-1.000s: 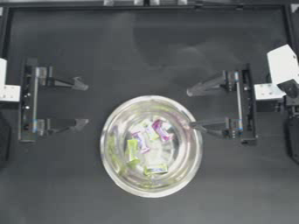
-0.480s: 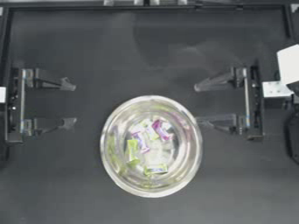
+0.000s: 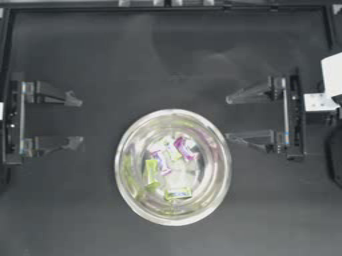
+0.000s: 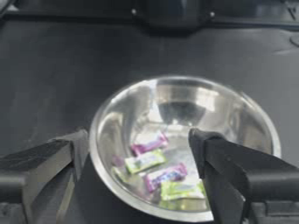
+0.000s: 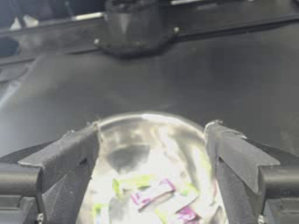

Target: Put candies in bowl

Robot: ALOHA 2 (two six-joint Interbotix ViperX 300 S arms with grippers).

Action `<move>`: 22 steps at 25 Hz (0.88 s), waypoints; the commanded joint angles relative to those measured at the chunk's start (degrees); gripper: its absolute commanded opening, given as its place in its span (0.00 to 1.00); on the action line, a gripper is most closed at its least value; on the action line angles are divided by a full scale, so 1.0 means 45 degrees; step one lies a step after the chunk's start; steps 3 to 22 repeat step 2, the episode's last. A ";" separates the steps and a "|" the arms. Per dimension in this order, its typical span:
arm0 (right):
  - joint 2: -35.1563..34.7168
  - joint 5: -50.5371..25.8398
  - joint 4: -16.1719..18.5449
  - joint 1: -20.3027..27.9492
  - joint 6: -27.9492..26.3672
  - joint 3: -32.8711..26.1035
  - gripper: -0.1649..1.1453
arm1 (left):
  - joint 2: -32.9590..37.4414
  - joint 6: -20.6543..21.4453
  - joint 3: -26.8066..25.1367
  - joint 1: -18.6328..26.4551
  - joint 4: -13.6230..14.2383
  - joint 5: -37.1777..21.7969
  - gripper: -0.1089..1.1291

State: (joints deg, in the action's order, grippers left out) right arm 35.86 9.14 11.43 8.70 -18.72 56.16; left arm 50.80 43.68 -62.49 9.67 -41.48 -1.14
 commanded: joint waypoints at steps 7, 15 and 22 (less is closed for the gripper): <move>0.0371 0.0098 0.0020 0.0020 -0.0020 -0.0020 0.88 | 0.0410 0.0039 -0.0098 0.0020 -0.0020 0.0098 0.89; 0.0371 0.0098 0.0020 0.0020 -0.0020 -0.0020 0.88 | 0.0410 0.0039 -0.0098 0.0020 -0.0020 0.0098 0.89; 0.0371 0.0098 0.0020 0.0020 -0.0020 -0.0020 0.88 | 0.0410 0.0039 -0.0098 0.0020 -0.0020 0.0098 0.89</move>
